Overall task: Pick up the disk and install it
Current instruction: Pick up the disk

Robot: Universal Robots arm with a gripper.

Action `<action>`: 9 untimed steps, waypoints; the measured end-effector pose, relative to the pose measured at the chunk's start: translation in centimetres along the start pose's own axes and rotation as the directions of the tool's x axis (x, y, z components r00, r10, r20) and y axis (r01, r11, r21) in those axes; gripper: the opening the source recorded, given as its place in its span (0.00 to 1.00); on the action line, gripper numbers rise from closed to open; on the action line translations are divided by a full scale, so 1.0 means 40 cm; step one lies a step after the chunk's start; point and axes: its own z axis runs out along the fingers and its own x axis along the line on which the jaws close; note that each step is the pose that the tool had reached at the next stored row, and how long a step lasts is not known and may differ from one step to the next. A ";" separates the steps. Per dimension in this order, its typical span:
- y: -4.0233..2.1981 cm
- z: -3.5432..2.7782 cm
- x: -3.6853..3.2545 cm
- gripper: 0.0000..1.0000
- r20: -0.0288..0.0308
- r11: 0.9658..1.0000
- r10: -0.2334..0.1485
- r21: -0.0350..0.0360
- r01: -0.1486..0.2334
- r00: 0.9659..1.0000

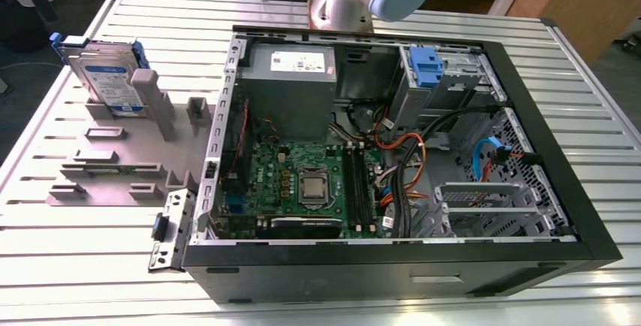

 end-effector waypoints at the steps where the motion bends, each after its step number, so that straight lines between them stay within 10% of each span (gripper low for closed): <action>1: 0.000 0.000 0.000 0.11 0.000 1.000 -0.010 0.000 0.010 1.000; 9: -0.001 0.000 -0.002 0.11 -0.004 0.996 -0.086 0.000 0.086 0.996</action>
